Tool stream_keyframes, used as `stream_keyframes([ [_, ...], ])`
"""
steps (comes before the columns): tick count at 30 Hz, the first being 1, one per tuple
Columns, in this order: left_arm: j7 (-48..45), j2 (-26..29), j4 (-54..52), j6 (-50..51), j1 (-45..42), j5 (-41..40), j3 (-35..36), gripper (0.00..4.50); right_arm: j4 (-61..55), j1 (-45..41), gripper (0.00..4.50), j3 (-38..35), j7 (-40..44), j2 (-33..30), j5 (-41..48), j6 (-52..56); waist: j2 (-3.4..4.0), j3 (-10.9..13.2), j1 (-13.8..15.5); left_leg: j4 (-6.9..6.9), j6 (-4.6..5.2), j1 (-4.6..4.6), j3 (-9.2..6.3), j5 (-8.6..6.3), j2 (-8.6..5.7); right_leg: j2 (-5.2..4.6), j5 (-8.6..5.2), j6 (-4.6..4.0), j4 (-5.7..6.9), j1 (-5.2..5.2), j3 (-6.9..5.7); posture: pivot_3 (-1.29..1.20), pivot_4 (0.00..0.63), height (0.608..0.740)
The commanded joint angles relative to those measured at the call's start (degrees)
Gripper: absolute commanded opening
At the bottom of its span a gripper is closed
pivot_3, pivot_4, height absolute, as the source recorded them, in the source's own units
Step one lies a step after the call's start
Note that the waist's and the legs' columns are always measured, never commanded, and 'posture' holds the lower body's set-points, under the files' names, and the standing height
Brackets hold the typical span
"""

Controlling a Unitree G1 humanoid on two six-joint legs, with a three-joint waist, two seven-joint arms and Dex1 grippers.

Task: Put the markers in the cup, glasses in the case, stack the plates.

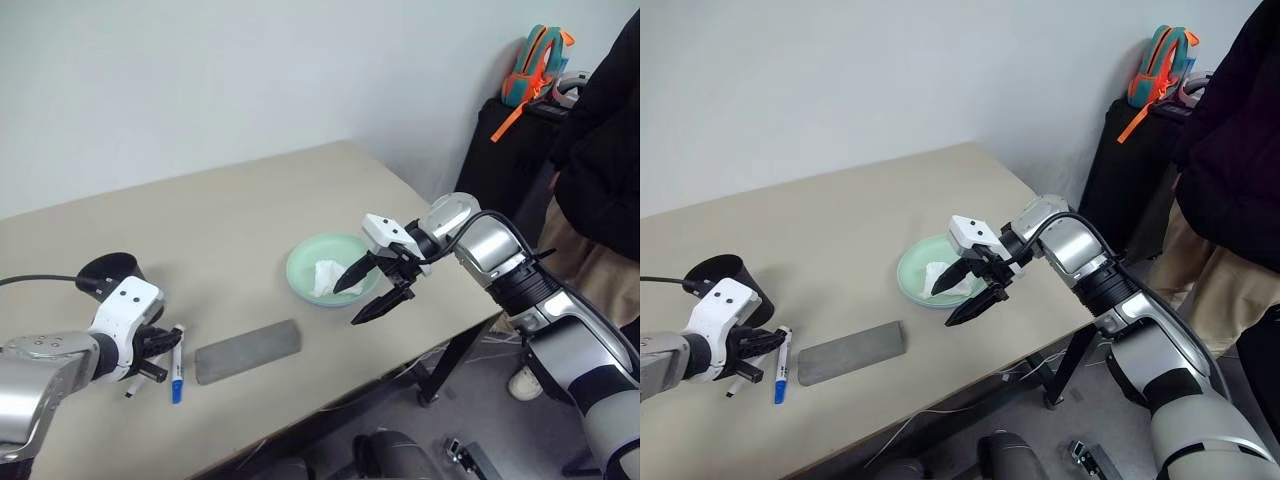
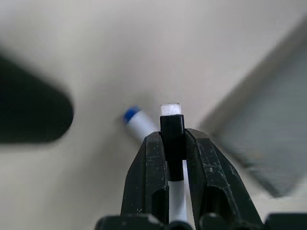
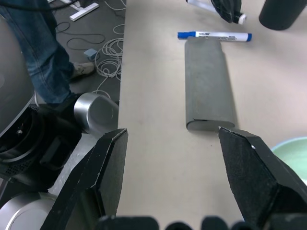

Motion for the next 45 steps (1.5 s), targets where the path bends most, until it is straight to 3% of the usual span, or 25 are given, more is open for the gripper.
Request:
stream_keyframes([
  [1,-4.7,-0.2,-1.3,-6.0,-1.9,-3.4,7.7,0.12,-0.8,-1.4,3.25,-2.2,0.2,-0.2,0.5,-0.4,0.0,0.0,0.0,-0.1,-0.01,-0.04,0.01,-0.01,-0.02,0.0,0.0,0.0,0.0,-0.02,0.02,0.0,0.0,0.738],
  [4,-2.6,-4.0,2.4,-12.3,-8.3,-4.9,11.1,0.12,-0.8,-1.4,3.25,-2.3,0.2,-0.1,0.5,-0.4,0.08,0.0,0.2,-0.25,-0.01,-0.02,-0.01,-0.12,-0.05,0.02,0.03,0.04,0.02,-0.03,0.07,0.0,0.0,0.738],
  [8,7.1,-11.0,8.2,-25.2,-17.2,0.6,11.1,0.12,-0.7,-1.4,3.25,-2.7,0.2,0.4,0.4,-0.3,-0.01,0.0,0.6,-0.19,0.0,-0.08,-0.05,-0.14,-0.09,0.01,0.09,0.13,0.03,0.0,0.12,0.0,0.0,0.738],
  [15,19.2,-17.8,17.0,-40.5,-22.0,8.2,10.4,0.12,-0.6,-1.7,3.25,-3.1,0.2,0.7,0.6,0.0,-0.13,0.0,0.8,-0.12,0.05,0.02,0.1,-0.16,-0.18,-0.03,0.11,0.16,0.06,0.13,0.33,0.0,0.0,0.738],
  [35,22.7,-22.0,28.4,-57.4,-22.0,10.3,7.2,0.12,-0.8,-2.3,3.25,-3.9,0.2,1.0,1.4,1.1,-0.19,0.0,0.8,-0.11,0.05,0.02,0.08,-0.16,-0.16,-0.02,0.11,0.16,0.08,0.16,0.27,0.0,0.0,0.738],
  [45,22.5,-22.3,32.6,-62.1,-20.3,10.1,6.5,0.12,7.3,-6.7,3.25,-11.2,-2.6,6.2,-0.6,1.3,-0.22,0.0,0.8,-0.12,0.04,0.03,0.06,-0.16,-0.11,-0.02,0.12,0.16,0.11,0.16,0.22,0.0,0.0,0.738],
])
